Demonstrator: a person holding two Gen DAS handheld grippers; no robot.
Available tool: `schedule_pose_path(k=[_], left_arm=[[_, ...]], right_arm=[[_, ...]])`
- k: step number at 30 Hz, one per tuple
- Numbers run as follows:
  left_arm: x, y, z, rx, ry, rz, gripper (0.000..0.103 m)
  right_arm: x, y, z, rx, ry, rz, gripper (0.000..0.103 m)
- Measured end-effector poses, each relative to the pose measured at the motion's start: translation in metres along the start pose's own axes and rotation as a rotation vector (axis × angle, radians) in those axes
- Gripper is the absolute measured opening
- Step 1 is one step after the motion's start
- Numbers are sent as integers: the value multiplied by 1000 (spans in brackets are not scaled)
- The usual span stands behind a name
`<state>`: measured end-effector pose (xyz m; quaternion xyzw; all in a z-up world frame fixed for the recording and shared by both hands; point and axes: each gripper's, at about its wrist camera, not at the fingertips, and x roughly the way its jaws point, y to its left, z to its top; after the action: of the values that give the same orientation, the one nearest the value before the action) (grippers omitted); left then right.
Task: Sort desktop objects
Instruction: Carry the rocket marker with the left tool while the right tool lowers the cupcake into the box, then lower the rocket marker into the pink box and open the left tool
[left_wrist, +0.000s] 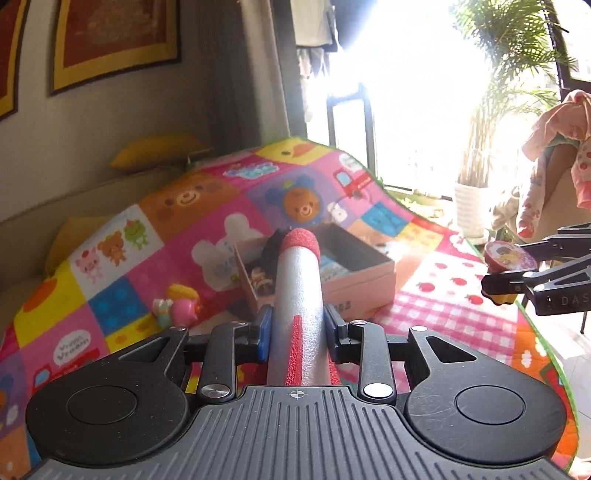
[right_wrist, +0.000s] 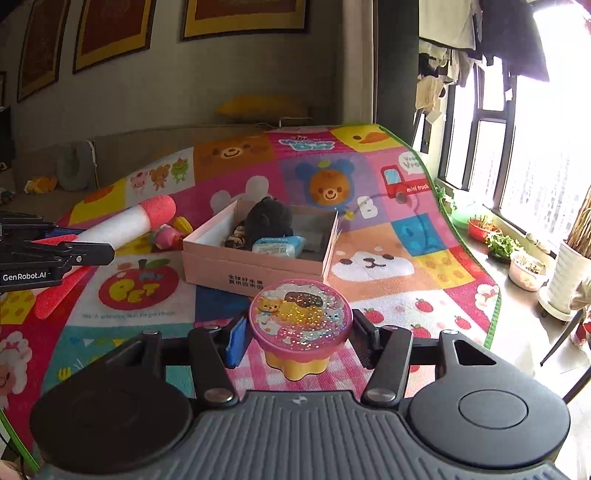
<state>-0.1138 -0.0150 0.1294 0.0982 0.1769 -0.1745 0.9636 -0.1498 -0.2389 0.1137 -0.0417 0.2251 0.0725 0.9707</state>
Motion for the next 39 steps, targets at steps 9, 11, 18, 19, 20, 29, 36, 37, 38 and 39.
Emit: schedule_pose_path(k=[9, 11, 18, 19, 20, 29, 36, 37, 38, 39], left_arm=[[51, 8, 76, -66, -87, 0, 33], [72, 15, 77, -100, -77, -5, 33], [134, 39, 74, -134, -21, -27, 30], [142, 41, 74, -137, -12, -33, 30], [147, 42, 74, -136, -8, -37, 29], [152, 62, 34, -173, 47, -94, 65], [145, 50, -33, -86, 203, -58, 102], [144, 52, -39, -83, 205, -47, 103], [143, 55, -44, -83, 200, -30, 103], [140, 58, -50, -81, 188, -13, 103]], right_arm=[[2, -25, 117, 68, -176, 45, 56], [29, -26, 132, 71, -155, 42, 56], [176, -30, 134, 142, 34, 43, 56], [194, -32, 127, 146, 66, 53, 56], [209, -35, 121, 152, 94, 59, 56], [208, -55, 97, 147, 40, 23, 56], [238, 13, 111, 78, 160, 230, 51], [248, 24, 113, 57, 176, 229, 51], [261, 39, 113, 22, 194, 217, 51], [271, 51, 113, -12, 208, 202, 51]])
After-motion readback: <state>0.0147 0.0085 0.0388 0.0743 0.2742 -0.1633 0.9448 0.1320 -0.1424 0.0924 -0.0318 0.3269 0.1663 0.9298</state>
